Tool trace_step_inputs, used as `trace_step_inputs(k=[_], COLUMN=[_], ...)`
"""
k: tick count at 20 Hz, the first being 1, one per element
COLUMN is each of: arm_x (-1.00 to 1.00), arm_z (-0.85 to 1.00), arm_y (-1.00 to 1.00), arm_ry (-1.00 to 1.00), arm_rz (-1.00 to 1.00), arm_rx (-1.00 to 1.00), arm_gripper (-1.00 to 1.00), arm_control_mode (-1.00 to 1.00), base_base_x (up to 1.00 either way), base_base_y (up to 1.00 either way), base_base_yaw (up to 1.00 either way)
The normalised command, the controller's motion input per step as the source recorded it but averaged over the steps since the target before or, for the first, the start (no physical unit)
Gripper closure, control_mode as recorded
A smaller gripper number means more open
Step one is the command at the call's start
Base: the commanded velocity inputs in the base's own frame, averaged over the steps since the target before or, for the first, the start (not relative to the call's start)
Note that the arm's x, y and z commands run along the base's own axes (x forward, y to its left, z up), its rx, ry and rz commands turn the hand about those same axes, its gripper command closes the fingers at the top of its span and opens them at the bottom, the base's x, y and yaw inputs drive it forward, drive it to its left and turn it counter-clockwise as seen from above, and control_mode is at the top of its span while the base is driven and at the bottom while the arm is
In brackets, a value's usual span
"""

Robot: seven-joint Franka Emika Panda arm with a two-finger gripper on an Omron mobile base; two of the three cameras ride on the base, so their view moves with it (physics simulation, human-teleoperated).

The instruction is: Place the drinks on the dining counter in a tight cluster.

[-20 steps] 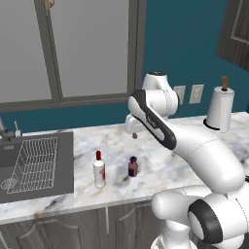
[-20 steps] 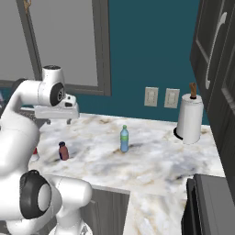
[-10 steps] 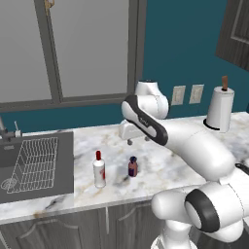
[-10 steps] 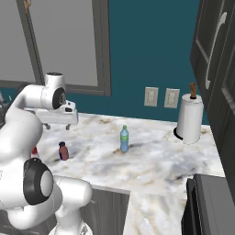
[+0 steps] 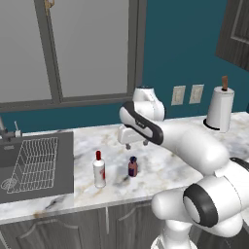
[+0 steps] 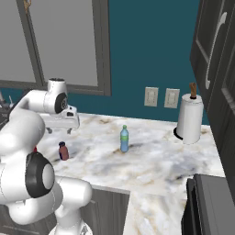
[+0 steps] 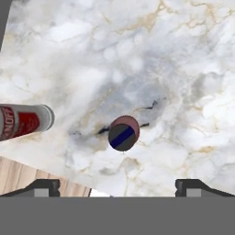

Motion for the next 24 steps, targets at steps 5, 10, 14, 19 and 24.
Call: trace_step_inputs(k=[5, 10, 14, 19, 24], arm_x=[0.00, 0.00, 0.00, 0.13, 0.21], arm_z=[-0.24, -0.11, -0.04, -0.05, -0.03], arm_y=[0.00, 0.00, 0.00, 0.02, 0.03], arm_ry=[0.00, -0.03, 0.00, 0.00, 0.00], arm_rz=[0.01, 0.00, 0.00, 0.00, 0.00], arm_rx=[0.00, -0.01, -0.03, -0.03, -0.01], arm_gripper=[-1.00, -1.00, -1.00, -1.00, -1.00], arm_control_mode=[-1.00, -1.00, -1.00, -1.00, -1.00], base_base_x=[0.00, 0.00, 0.00, 0.00, 0.00], base_base_y=[0.00, 0.00, 0.00, 0.00, 0.00], base_base_yaw=[0.00, 0.00, 0.00, 0.00, 0.00])
